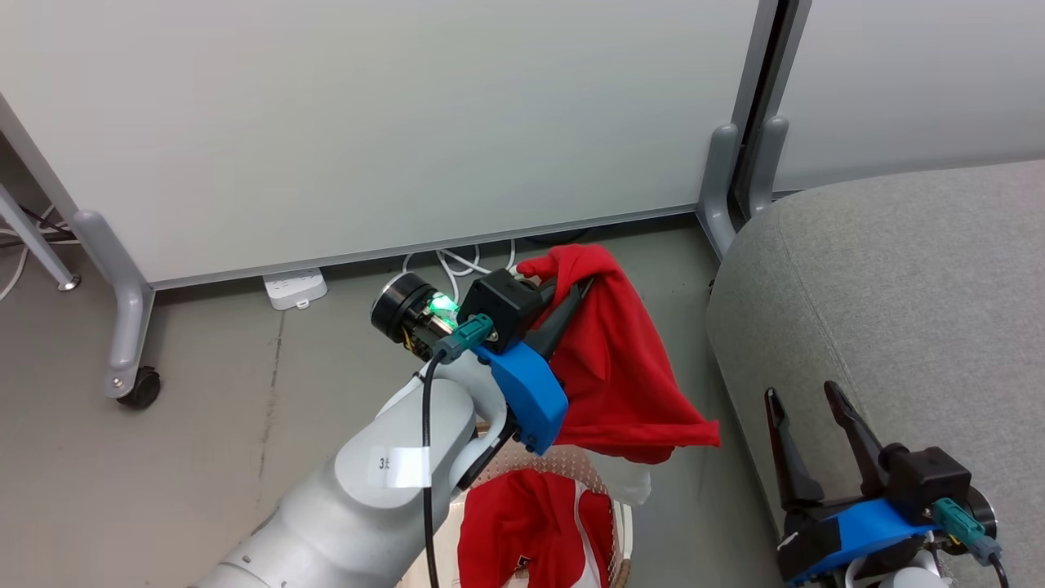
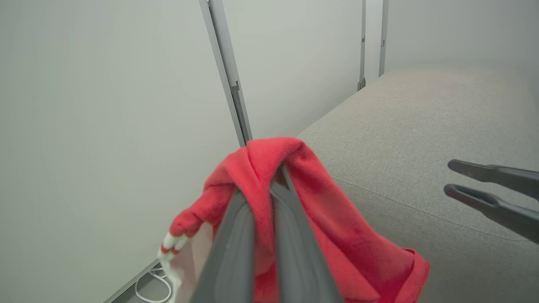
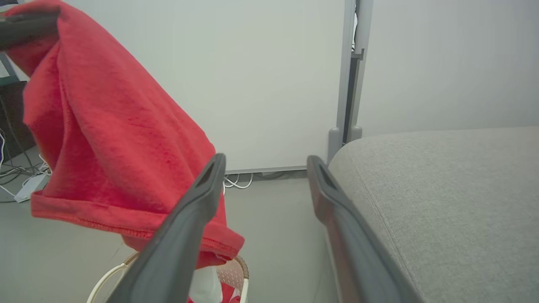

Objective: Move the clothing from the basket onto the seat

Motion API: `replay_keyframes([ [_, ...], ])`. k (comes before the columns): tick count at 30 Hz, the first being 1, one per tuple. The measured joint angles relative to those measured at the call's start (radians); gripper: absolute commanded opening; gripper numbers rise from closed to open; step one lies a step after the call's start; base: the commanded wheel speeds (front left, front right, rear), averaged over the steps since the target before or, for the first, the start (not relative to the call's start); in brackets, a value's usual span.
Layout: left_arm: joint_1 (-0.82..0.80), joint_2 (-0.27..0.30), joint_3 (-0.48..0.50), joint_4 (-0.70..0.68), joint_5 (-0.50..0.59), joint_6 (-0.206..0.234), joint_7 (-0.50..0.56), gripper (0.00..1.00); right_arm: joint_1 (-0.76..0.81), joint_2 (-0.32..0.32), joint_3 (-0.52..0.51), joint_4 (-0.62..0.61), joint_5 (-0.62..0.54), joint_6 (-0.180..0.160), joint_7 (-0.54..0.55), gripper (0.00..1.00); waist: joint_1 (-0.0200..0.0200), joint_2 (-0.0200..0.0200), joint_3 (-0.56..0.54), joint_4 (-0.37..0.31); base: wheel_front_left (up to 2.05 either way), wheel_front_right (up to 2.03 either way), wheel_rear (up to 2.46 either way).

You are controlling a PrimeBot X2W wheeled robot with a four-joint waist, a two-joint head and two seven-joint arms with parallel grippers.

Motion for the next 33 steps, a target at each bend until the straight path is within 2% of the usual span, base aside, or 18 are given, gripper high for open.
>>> replay_keyframes([
  [10,0.0,-0.001,0.005,0.004,0.007,-0.001,0.0,0.0,-0.041,-0.018,0.085,-0.033,0.013,0.0,0.0,1.0,0.0001,0.0,0.008,-0.001,0.0,0.0,0.0],
  [23,-0.011,-0.008,0.01,0.004,0.017,-0.004,0.0,0.0,-0.177,-0.084,0.292,-0.08,0.046,0.0,0.0,1.0,0.0001,0.0,0.039,0.008,0.0,0.0,0.0],
  [33,-0.035,-0.019,0.002,-0.004,0.029,-0.005,0.0,0.0,-0.281,-0.1,0.356,0.031,0.001,0.0,0.0,1.0,0.0001,0.0,0.07,0.029,0.0,0.0,0.0],
])
